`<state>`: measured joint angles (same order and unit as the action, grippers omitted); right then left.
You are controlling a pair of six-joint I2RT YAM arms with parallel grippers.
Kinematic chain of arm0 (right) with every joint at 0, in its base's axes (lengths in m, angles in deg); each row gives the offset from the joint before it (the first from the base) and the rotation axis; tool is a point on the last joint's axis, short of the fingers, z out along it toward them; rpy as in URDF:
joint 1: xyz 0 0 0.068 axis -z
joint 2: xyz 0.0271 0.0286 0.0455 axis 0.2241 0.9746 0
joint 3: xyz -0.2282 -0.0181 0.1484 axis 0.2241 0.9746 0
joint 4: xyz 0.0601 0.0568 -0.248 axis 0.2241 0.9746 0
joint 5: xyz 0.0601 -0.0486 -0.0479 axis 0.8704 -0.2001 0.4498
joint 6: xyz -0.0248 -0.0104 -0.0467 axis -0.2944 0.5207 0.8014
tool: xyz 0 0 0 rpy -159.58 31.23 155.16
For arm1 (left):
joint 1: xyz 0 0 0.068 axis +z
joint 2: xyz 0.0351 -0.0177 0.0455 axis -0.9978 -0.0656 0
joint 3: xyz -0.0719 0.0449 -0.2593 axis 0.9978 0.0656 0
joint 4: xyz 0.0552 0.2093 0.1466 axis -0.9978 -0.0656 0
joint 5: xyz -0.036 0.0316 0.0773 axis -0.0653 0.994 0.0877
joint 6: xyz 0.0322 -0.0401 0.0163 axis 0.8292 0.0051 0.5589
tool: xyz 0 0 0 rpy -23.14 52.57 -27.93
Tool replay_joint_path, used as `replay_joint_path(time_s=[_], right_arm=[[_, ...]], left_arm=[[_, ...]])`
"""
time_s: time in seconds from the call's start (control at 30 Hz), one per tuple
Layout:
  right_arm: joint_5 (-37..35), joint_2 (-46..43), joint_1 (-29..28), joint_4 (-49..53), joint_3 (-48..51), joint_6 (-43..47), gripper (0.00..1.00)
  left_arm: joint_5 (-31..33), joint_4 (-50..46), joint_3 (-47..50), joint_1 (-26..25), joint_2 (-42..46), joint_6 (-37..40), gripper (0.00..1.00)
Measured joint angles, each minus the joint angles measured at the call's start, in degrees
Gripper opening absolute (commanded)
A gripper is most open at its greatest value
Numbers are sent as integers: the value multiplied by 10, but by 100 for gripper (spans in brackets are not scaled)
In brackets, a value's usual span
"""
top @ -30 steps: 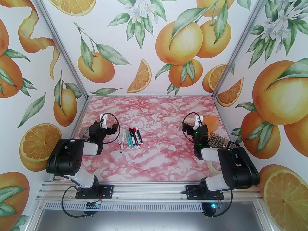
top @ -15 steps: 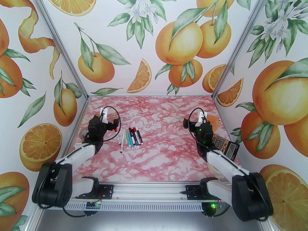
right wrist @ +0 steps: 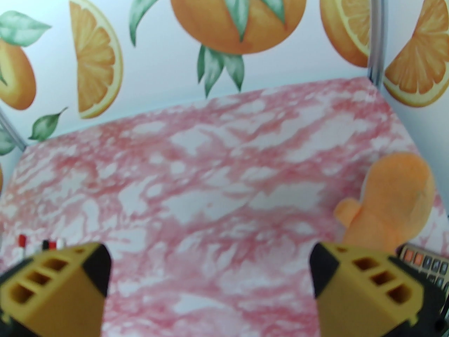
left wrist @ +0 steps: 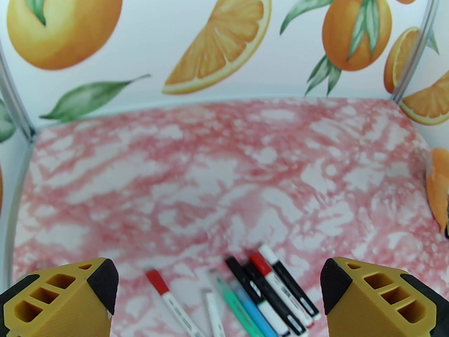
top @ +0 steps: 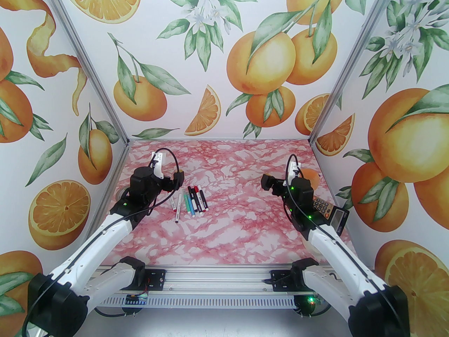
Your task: Open the pen caps
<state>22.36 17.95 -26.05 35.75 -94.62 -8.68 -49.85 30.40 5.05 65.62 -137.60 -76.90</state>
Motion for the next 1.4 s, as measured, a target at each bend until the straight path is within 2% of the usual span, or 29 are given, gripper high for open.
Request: replay_joint_path(time_s=[0.2,0.47,0.57,0.77,0.97,1.23,1.4], right_arm=[[50,-56,-11,102,-2,-52,100],[119,-117,-34,160,5,-95,100],[133,-125,-61,172,15,-105,100],[132,-142,-156,177,26,-115,100],[85,-144,-262,166,42,-123,100],[-35,-121,-402,131,43,-128,100],[-102,-81,-473,118,33,-127,100]], left_arm=[[-3,-126,-4,-10,26,-77,100],[6,-245,-12,-11,12,-165,100],[6,-273,-15,-11,-9,-184,100],[4,-292,-28,-5,-59,-198,99],[-3,-282,-29,20,-102,-199,95],[-53,-230,-29,81,-185,-184,87],[-75,-220,-37,93,-258,-168,74]])
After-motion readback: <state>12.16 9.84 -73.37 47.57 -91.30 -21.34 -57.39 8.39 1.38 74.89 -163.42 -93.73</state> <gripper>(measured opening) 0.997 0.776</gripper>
